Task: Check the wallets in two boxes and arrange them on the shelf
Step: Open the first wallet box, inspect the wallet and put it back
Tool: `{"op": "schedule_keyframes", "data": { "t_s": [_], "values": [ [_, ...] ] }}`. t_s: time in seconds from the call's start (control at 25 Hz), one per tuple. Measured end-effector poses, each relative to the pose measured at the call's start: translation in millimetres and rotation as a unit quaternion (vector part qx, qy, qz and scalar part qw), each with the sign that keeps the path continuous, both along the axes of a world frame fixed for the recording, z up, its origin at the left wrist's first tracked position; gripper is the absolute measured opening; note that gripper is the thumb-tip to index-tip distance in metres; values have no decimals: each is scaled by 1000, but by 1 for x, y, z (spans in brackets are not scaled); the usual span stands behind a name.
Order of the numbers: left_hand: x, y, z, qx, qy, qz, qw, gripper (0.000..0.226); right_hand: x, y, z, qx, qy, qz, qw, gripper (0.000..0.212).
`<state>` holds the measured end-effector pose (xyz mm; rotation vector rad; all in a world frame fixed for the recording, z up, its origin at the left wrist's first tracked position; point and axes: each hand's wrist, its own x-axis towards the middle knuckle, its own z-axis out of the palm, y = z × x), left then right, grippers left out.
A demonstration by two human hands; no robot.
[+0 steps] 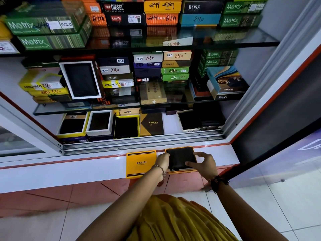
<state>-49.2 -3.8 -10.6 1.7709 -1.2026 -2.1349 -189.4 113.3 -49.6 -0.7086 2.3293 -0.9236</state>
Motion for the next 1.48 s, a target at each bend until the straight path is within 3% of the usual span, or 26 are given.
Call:
{"op": "schedule_keyframes", "data": {
  "t_s": [0.32,0.44,0.48,0.6,0.72,0.88,1.12,1.28,1.48],
  "values": [
    [2,0,-2,-19,12,-11,1000,24,4,0,10,-109,-74,-58,990,26],
    [10,-6,2,-77,23,-78,994,16,-2,4,18,-169,-241,-133,946,32],
    [15,-9,3,-106,37,-108,988,20,-4,5,25,-190,-293,-151,925,33],
    [34,-22,8,-131,131,-195,963,72,-6,6,52,-236,-356,-154,891,25],
    [52,-30,18,-218,163,-256,927,86,-2,2,78,-253,-356,-121,891,25],
    [65,-37,37,-310,171,-206,912,59,16,-3,111,-296,-336,-84,890,27],
    [72,-38,37,-273,220,-126,928,48,77,-2,118,-264,-132,2,955,75],
    [75,-29,30,-249,241,-82,935,66,93,-10,118,-306,-154,11,939,73],
    [75,-25,29,-257,253,-69,930,64,100,-13,111,-305,-167,21,937,63]
  ]
}}
